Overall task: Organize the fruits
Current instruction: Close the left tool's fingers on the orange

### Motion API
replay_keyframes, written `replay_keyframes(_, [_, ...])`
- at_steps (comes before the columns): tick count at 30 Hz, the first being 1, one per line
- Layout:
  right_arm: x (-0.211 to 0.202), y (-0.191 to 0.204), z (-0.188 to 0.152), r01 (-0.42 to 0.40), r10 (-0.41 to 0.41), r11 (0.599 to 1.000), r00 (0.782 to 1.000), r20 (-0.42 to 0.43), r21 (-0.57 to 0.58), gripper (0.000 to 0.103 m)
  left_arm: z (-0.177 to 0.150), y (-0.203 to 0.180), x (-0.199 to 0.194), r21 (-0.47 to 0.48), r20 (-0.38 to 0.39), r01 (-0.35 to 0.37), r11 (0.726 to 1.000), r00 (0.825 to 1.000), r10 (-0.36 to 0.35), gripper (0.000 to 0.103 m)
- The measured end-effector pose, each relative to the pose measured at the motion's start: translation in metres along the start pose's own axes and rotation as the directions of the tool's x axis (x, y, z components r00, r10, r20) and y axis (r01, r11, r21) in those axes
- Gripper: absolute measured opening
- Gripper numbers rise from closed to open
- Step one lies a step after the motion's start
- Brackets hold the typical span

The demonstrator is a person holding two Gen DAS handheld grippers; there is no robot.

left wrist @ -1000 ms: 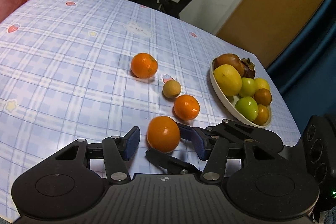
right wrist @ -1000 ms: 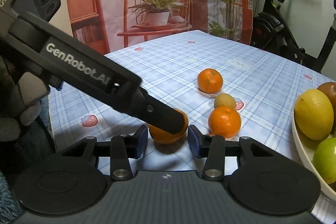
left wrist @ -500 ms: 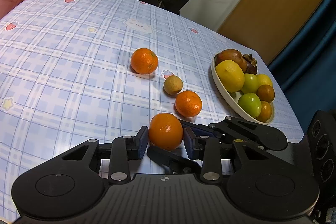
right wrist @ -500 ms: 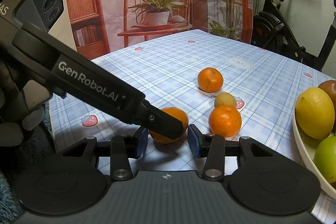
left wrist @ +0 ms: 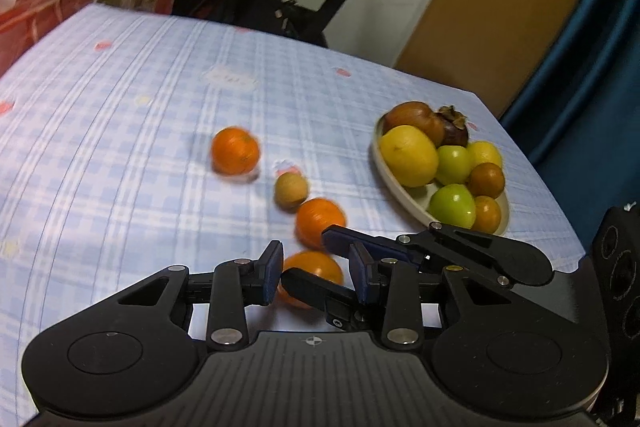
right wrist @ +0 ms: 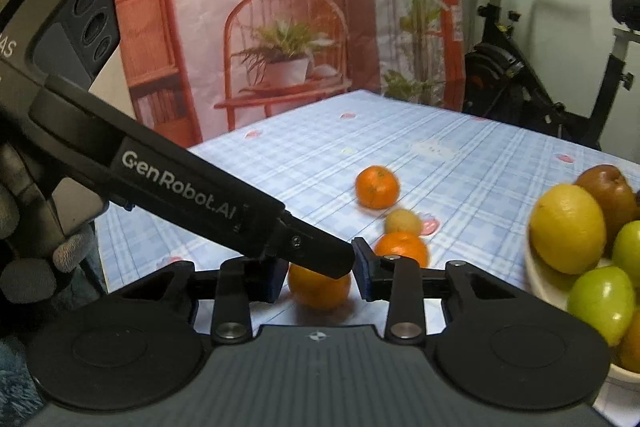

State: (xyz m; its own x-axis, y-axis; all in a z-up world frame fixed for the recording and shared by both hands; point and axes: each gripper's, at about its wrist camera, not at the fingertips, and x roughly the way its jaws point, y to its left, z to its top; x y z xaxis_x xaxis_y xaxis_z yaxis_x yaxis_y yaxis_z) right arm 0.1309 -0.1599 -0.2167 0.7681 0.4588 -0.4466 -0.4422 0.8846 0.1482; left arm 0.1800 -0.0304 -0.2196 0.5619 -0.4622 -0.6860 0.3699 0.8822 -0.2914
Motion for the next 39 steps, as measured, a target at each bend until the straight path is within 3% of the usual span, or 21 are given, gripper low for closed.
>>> replay_keyframes(7, [-0.004, -0.005, -0.002, 0.019, -0.019, 1.0, 0.999, -0.04, 0.015, 0.036, -0.003, -0.001, 0.007, -0.013, -0.053, 0.01, 1.0, 0.999, -0.011, 0.039])
replay_keyframes(14, [-0.014, -0.008, -0.004, 0.017, -0.016, 1.0, 0.997, -0.07, 0.009, 0.043, -0.004, 0.006, 0.003, -0.05, -0.051, 0.004, 0.999, 0.999, -0.007, 0.039])
replay_keyframes(27, [-0.007, -0.006, -0.011, 0.008, -0.007, 1.0, 0.989, -0.149, 0.006, 0.038, -0.009, 0.009, 0.005, -0.076, -0.039, 0.037, 0.996, 0.998, -0.041, 0.04])
replay_keyframes(39, [-0.007, -0.008, -0.011, 0.006, -0.004, 1.0, 0.989, -0.148, 0.008, 0.038, -0.011, 0.009, 0.01, -0.088, -0.065, 0.06, 0.994, 0.996, -0.066, 0.04])
